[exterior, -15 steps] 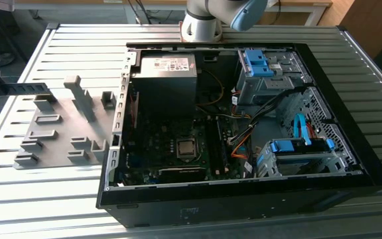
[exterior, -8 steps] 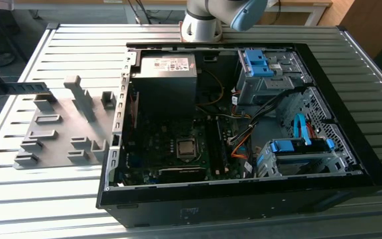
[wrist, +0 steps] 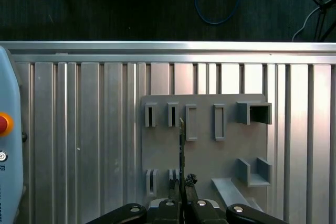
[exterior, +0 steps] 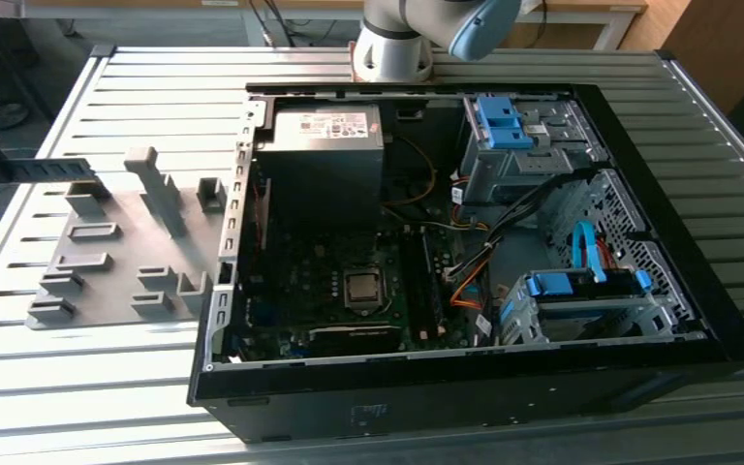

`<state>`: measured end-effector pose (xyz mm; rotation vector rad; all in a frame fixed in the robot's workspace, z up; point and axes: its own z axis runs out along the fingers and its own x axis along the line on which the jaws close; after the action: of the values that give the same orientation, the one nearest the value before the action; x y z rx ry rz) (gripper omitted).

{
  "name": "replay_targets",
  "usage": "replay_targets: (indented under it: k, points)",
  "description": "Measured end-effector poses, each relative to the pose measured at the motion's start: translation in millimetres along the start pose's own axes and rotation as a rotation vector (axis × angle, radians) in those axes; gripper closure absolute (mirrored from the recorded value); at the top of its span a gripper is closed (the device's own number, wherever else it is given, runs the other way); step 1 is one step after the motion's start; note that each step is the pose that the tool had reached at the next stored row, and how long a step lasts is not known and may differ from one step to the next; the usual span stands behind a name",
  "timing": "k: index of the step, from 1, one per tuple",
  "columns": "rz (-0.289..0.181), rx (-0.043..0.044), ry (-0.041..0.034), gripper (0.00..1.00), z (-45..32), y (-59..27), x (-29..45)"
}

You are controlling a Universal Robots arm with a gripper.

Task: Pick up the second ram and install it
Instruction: 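Pick up the second ram and move it above second insertion slot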

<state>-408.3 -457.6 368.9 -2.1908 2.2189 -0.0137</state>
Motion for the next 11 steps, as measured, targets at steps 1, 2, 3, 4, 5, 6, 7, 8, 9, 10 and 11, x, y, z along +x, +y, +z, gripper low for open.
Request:
replay_targets:
  k: [1, 2, 3, 4, 5, 6, 7, 8, 9, 10, 11]
  points:
    - [0.000, 0.0000, 0.0000, 0.86, -0.2, 0.0, 0.0]
    - [0.000, 0.0000, 0.0000, 0.86, -0.4, 0.0, 0.0]
    - [0.000, 0.0000, 0.0000, 0.86, -0.6, 0.0, 0.0]
    - [0.000, 0.0000, 0.0000, 0.86, -0.9, 0.0, 0.0]
    - [0.000, 0.0000, 0.0000, 0.86, -1.1, 0.0, 0.0]
    - [0.000, 0.0001, -0.0001, 0.86, -1.3, 0.0, 0.0]
    - [0.000, 0.0000, 0.0000, 0.86, -1.5, 0.0, 0.0]
    - [0.000, 0.0000, 0.0000, 0.86, -1.7, 0.0, 0.0]
    - [0.000, 0.0000, 0.0000, 0.86, -2.0, -0.1, 0.0]
    - [0.000, 0.0000, 0.0000, 0.86, -2.2, -0.1, 0.0]
    - [0.000, 0.0000, 0.0000, 0.86, -2.4, -0.1, 0.0]
